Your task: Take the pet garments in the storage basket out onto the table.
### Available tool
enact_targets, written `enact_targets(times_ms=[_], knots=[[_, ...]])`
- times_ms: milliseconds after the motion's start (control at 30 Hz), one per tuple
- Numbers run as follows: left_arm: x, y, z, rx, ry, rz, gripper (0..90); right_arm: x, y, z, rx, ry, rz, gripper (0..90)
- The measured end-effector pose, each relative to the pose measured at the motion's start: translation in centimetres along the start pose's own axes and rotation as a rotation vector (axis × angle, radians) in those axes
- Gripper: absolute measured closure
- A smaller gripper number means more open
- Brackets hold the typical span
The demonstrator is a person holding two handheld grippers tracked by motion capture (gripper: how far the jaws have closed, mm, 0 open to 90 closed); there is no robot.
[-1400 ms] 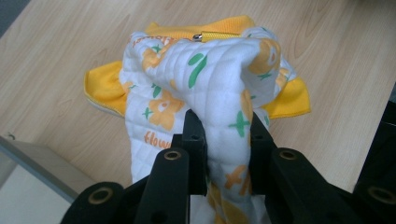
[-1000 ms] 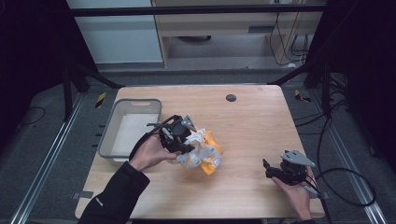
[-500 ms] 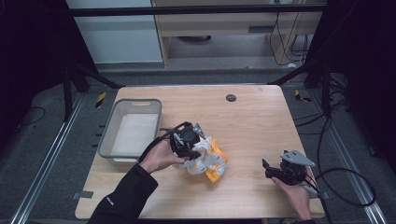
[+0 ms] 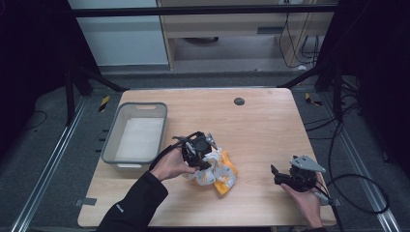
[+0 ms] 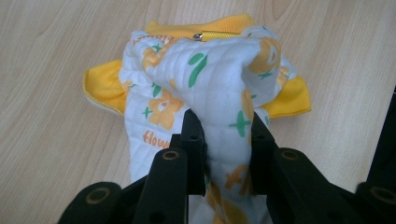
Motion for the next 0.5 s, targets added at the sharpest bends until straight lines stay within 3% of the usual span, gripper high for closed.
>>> enact_targets(times_ms=[267,500], knots=[[-0.24,0.88,0.05,-0.004,0.0,0.015,67.0,0.0,0.01,0.01,0.0,0.0,0.001,11.4],[-0.76,1.13,0.05,0.004,-0.005,0.003,49.1,-0.02,0.02,0.03,0.001,0.0,0.004,11.4]])
Point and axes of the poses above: each handheld gripper's, and its own axes: y roughly forward along the jaws, x roughly out of its top, z roughly to its left, the point moved 2 cm from there along y, roughly forward along the jaws, and after that the axes turned 3 degrees about -y, right-handed, at the moved point
